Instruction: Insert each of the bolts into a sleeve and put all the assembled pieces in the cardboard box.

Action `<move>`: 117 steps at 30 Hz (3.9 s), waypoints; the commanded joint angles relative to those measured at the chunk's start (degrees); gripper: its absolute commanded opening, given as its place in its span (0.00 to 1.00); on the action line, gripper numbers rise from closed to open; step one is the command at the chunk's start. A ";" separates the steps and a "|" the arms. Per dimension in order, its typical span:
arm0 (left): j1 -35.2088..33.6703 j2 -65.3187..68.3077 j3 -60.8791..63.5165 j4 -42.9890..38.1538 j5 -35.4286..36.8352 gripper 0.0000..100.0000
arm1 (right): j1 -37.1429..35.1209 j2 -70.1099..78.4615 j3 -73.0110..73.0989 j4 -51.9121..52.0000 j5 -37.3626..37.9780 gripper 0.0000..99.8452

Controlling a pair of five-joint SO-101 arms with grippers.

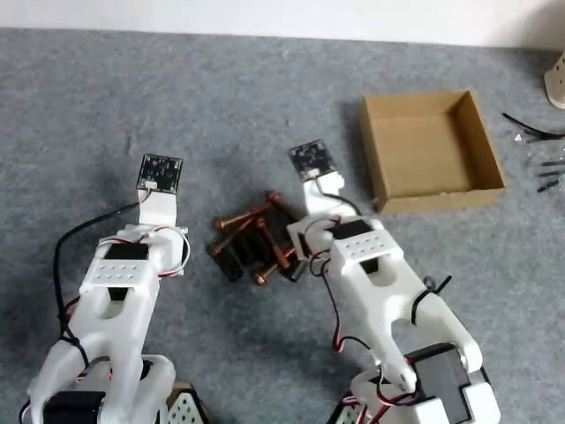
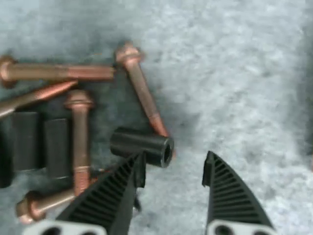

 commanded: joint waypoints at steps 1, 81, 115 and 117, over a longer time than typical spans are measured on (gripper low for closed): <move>-0.84 0.13 -2.42 -1.23 0.44 0.01 | 2.15 -0.75 -0.66 0.22 0.79 0.18; -0.66 0.31 -2.42 -1.23 0.26 0.01 | 4.70 -2.77 -0.48 0.92 2.46 0.00; 14.29 34.77 -53.32 27.87 -30.15 0.27 | 6.02 -14.29 21.23 -19.47 2.11 0.00; 16.04 34.77 -53.85 29.45 -32.00 0.29 | 6.02 -13.32 20.62 -19.56 2.20 0.00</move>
